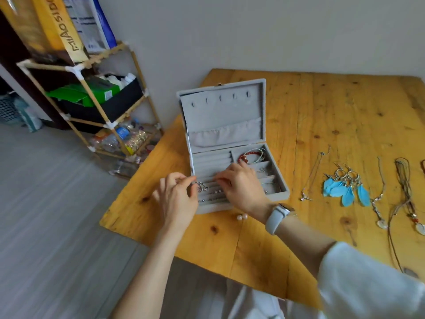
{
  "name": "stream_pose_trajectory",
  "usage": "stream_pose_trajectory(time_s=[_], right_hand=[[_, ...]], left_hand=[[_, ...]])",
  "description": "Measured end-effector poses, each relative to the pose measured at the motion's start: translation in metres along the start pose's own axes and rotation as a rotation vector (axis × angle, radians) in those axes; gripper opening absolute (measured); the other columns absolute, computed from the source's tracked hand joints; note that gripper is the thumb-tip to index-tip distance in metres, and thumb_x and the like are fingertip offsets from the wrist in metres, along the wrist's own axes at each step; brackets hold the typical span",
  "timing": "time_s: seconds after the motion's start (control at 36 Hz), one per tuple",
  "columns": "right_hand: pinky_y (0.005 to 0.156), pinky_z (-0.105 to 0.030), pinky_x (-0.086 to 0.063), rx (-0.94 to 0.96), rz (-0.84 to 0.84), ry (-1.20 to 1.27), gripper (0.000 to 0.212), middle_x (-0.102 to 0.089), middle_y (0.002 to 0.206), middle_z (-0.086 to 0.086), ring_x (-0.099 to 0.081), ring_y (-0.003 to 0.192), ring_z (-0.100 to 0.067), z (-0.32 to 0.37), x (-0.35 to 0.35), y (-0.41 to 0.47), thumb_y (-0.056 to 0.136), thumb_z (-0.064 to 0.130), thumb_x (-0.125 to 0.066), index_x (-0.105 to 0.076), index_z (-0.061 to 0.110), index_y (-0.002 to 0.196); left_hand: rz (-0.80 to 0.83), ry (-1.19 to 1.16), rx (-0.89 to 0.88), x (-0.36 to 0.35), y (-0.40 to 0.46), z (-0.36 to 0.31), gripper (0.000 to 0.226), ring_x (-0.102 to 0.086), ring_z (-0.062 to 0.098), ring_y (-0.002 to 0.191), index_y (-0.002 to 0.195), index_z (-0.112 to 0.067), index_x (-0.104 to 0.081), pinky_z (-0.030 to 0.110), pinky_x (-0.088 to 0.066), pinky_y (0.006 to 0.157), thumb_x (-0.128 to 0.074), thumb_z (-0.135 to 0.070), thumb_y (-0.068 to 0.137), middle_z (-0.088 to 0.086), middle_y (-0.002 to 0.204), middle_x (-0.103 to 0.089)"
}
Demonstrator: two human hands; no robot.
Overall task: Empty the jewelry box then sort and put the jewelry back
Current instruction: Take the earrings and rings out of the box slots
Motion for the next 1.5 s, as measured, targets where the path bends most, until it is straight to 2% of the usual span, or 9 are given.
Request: stream_pose_trajectory(time_s=[0.19,0.5,0.61,0.86,0.94,1.08,1.25,1.39,1.5], right_hand=[[0.086,-0.036,-0.025,-0.002,0.121,-0.166,0.025,-0.055,0.104,-0.001,-0.04,0.107,-0.024,0.014,-0.028,0.019,0.091,0.035,-0.048,-0.065,0.031,0.11],[0.086,-0.039,-0.026,-0.027,0.162,-0.218,0.019,-0.059,0.104,-0.002,-0.043,0.104,-0.023,0.016,-0.029,0.024,0.087,0.026,-0.047,-0.065,0.021,0.091],[0.087,-0.038,-0.029,-0.072,0.086,-0.077,0.016,-0.06,0.1,-0.002,-0.045,0.102,-0.024,0.004,-0.016,0.019,0.086,0.022,-0.05,-0.065,0.019,0.092],[0.066,-0.015,-0.041,-0.187,-0.041,0.461,0.011,-0.06,0.076,0.008,-0.053,0.072,-0.005,-0.016,0.044,-0.035,0.085,0.009,-0.056,-0.06,0.016,0.077],[0.06,-0.01,-0.039,-0.223,-0.017,0.512,0.014,-0.061,0.071,0.009,-0.053,0.063,-0.001,-0.019,0.048,-0.064,0.085,0.008,-0.057,-0.059,0.018,0.075],[0.067,-0.021,-0.041,-0.249,0.051,0.346,0.008,-0.065,0.078,0.003,-0.054,0.069,-0.008,-0.028,0.034,-0.112,0.084,0.013,-0.06,-0.059,0.02,0.079],[0.074,-0.028,-0.042,-0.22,0.004,0.117,0.005,-0.062,0.089,0.0,-0.057,0.087,-0.02,-0.03,0.017,-0.131,0.083,0.019,-0.062,-0.064,0.015,0.086],[0.077,-0.038,-0.041,-0.211,-0.055,0.004,0.01,-0.064,0.088,-0.004,-0.054,0.089,-0.026,-0.027,0.012,-0.123,0.083,0.024,-0.062,-0.065,0.014,0.084],[0.076,-0.035,-0.033,-0.2,-0.075,-0.04,0.011,-0.064,0.089,-0.002,-0.053,0.091,-0.025,-0.024,0.007,-0.116,0.084,0.026,-0.061,-0.067,0.017,0.086]], left_hand=[[0.126,0.098,-0.026,-0.006,0.011,-0.002,0.027,-0.036,0.019,0.109,0.111,-0.033,-0.066,0.036,-0.023,0.084,-0.055,-0.026,0.088,-0.005,0.114,-0.05],[0.156,0.145,-0.098,0.0,0.015,-0.009,0.017,-0.038,0.017,0.108,0.101,-0.032,-0.069,0.034,-0.022,0.088,-0.06,-0.032,0.087,-0.007,0.108,-0.051],[0.187,0.129,-0.106,0.0,0.017,-0.013,0.013,-0.038,0.016,0.108,0.097,-0.03,-0.068,0.033,-0.021,0.088,-0.06,-0.032,0.087,-0.007,0.107,-0.05],[0.08,-0.38,-0.17,0.024,-0.016,-0.025,0.011,-0.055,0.016,0.084,0.078,-0.02,-0.065,0.028,-0.042,0.074,-0.065,-0.009,0.081,-0.008,0.086,-0.057],[0.138,-0.504,-0.164,0.023,-0.044,-0.031,0.018,-0.054,0.003,0.078,0.076,-0.022,-0.062,0.015,-0.041,0.072,-0.065,-0.005,0.081,-0.017,0.081,-0.057],[0.247,-0.512,-0.126,0.001,-0.089,-0.036,0.013,-0.051,-0.001,0.075,0.076,-0.017,-0.068,0.007,-0.036,0.071,-0.068,-0.005,0.079,-0.012,0.079,-0.059],[0.189,-0.38,-0.139,-0.015,-0.104,-0.036,0.008,-0.055,0.013,0.075,0.078,-0.017,-0.072,0.019,-0.039,0.072,-0.072,-0.01,0.074,-0.003,0.079,-0.059],[0.144,-0.322,-0.134,-0.015,-0.099,-0.034,0.012,-0.056,0.02,0.079,0.081,-0.014,-0.074,0.014,-0.034,0.074,-0.075,-0.007,0.072,0.002,0.079,-0.06],[0.14,-0.284,-0.116,-0.018,-0.095,-0.03,0.011,-0.056,0.024,0.082,0.082,-0.019,-0.075,0.037,-0.044,0.078,-0.074,-0.013,0.074,-0.001,0.08,-0.061]])
Point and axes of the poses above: each hand's wrist, its own y-axis towards the middle knuckle, its own x-axis out of the back of the hand, z = x × y, the point moved 8 cm from there along y, towards the middle knuckle
